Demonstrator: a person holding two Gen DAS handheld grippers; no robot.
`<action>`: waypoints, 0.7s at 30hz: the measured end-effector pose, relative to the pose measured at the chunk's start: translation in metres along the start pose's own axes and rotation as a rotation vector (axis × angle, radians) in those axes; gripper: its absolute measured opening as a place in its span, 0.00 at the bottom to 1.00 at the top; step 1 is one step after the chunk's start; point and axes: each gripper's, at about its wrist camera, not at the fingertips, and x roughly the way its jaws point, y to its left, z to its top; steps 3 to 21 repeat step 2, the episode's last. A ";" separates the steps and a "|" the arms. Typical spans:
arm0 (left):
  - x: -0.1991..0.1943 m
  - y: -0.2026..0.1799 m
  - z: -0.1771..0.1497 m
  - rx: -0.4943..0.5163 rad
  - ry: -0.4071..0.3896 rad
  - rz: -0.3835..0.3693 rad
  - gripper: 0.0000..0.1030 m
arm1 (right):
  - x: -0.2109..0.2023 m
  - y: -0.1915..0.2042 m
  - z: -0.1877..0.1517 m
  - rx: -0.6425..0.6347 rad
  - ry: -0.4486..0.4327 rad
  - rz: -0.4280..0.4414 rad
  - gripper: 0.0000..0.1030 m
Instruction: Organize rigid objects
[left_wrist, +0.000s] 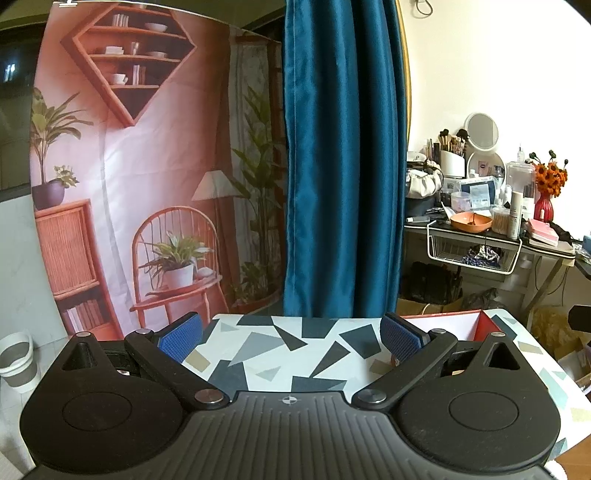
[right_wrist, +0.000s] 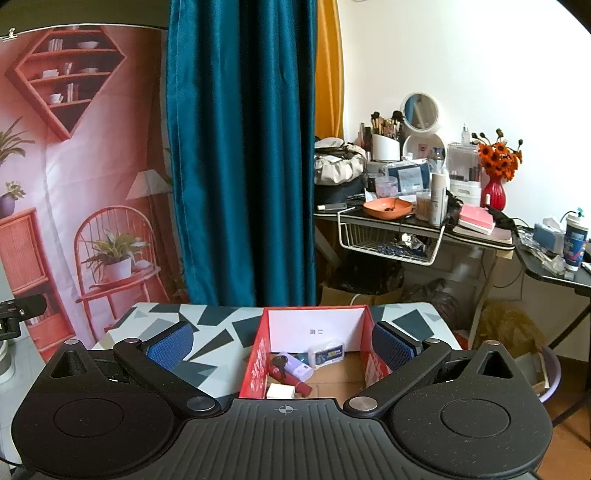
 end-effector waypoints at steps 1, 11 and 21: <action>0.000 0.000 0.000 0.001 0.000 -0.001 1.00 | 0.000 0.000 0.000 0.000 0.000 0.000 1.00; 0.000 0.000 0.000 0.001 0.000 -0.004 1.00 | 0.000 -0.001 -0.001 0.000 0.000 0.000 1.00; 0.000 0.000 0.000 0.001 0.000 -0.004 1.00 | 0.000 -0.001 -0.001 0.000 0.000 0.000 1.00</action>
